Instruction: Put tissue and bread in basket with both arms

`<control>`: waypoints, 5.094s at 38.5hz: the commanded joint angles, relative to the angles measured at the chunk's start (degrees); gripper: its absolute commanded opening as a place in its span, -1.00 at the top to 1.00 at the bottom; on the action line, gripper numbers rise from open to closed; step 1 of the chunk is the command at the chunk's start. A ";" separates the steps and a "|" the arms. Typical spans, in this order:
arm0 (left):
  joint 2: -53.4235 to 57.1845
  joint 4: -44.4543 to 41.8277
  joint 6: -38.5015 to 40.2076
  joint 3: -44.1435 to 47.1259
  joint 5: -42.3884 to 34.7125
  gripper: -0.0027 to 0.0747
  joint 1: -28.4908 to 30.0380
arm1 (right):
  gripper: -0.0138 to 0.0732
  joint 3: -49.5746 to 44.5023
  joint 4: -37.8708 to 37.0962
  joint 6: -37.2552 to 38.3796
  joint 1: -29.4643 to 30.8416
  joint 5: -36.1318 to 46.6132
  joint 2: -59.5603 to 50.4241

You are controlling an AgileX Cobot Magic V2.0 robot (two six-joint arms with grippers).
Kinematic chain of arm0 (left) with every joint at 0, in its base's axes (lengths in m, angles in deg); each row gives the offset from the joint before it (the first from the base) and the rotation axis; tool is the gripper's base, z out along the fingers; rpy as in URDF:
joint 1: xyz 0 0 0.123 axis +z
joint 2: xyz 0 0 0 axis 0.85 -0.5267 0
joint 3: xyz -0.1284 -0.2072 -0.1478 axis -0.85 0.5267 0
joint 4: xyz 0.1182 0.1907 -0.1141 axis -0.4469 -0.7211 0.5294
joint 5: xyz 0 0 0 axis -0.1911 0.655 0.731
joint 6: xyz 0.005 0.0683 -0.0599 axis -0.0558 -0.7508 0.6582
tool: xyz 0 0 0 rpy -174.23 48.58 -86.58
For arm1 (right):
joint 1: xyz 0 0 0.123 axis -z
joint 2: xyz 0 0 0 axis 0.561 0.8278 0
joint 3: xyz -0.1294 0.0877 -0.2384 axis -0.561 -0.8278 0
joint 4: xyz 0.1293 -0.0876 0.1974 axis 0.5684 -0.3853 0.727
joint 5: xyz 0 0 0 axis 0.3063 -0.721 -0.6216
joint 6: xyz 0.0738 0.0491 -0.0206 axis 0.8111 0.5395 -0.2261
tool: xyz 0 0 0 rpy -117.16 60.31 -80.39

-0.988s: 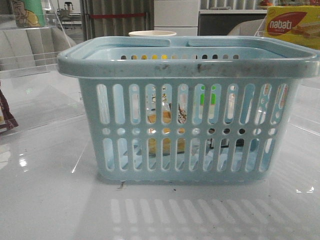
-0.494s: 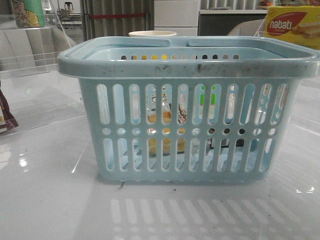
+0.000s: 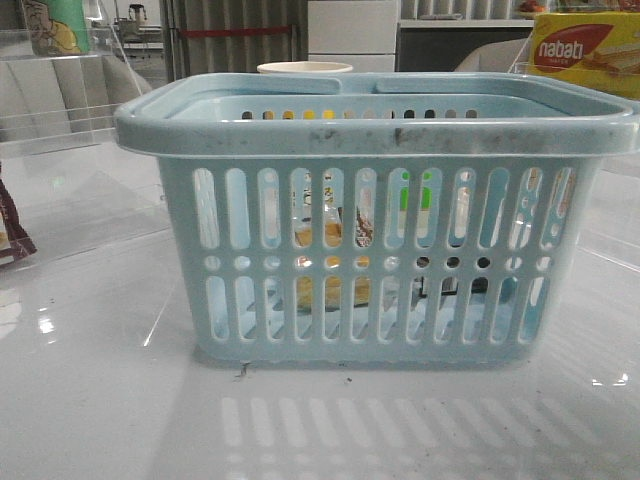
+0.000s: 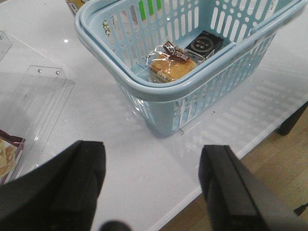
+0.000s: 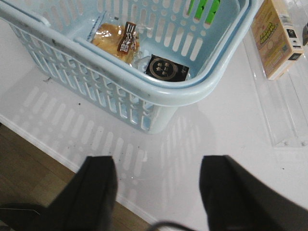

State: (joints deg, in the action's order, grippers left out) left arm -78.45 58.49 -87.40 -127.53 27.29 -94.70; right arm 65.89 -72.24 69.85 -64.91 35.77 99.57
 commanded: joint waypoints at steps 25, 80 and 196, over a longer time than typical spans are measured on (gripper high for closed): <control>-0.05 0.09 0.56 -1.48 -4.10 0.70 -0.35 | 0.56 1.48 -1.18 -0.20 -0.01 1.83 -0.20; 28.55 1.02 0.56 34.24 -37.18 0.70 31.43 | 0.56 1.48 -1.18 -0.20 -0.01 1.52 -0.20; 40.72 4.20 0.56 51.95 -53.52 0.70 33.29 | 0.56 -44.66 2.12 -0.20 30.58 52.20 -36.37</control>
State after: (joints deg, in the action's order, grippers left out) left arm -38.68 62.21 -87.40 -75.64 -21.34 -60.89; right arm 21.27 -70.18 69.85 -34.23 82.34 63.94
